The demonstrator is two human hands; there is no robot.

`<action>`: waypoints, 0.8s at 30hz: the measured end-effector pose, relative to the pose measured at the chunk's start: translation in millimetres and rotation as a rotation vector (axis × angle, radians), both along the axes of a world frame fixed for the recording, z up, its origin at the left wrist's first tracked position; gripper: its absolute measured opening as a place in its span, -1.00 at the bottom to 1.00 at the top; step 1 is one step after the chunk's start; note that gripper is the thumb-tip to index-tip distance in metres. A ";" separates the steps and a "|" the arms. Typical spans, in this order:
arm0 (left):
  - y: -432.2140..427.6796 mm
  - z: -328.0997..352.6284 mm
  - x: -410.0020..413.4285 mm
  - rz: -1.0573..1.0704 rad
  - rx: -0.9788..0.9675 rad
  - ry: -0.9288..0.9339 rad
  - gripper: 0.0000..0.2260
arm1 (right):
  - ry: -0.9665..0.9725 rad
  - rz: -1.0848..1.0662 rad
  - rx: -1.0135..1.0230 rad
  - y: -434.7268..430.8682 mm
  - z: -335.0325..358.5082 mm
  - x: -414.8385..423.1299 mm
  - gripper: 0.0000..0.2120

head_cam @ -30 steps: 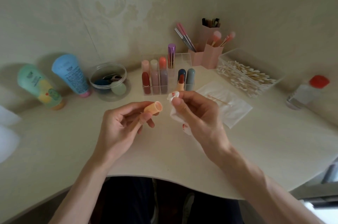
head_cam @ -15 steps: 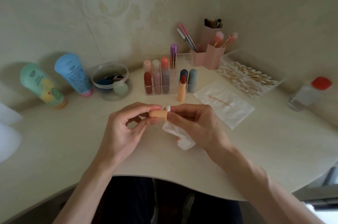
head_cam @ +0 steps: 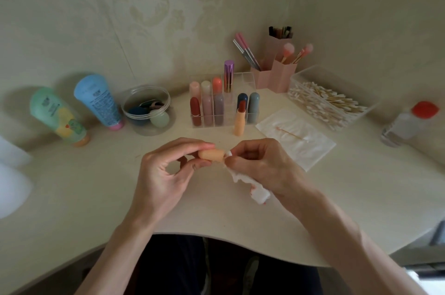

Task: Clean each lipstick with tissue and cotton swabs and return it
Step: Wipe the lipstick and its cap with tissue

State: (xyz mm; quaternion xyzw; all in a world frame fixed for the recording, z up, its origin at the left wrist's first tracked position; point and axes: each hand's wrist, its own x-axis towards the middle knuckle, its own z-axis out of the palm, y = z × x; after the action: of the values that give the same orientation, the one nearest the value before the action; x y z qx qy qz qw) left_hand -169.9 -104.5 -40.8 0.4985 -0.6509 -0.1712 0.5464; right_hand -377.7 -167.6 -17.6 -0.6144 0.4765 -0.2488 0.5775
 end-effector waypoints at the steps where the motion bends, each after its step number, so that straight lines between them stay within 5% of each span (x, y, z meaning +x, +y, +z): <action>1: -0.4 -0.8 0.9 0.016 0.004 0.024 -0.73 | 0.005 -0.018 -0.010 1.3 0.0 -0.2 -0.87; 7: -2.1 -2.9 0.7 0.011 0.103 0.057 -0.76 | -0.071 -0.154 -0.202 -4.1 -3.6 -9.9 -0.95; 13: -7.9 -10.7 4.6 0.072 0.224 0.037 -0.76 | 0.107 0.003 -0.364 -17.1 -1.3 -29.6 -0.71; 20: -8.6 -10.3 4.8 0.106 0.220 0.017 -0.76 | 0.292 -0.042 -0.513 -23.9 -6.5 -34.2 -0.90; 24: -8.1 -10.3 4.3 0.114 0.244 0.057 -0.78 | 0.221 -0.046 -0.644 -18.9 -10.3 -20.9 -0.88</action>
State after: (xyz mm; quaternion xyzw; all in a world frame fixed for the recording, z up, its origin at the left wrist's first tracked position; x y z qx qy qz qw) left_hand -165.6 -112.6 -51.1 0.5924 -0.5802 -0.2318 0.5087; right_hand -398.6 -186.5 -27.9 -0.7776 0.4469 -0.3315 0.2928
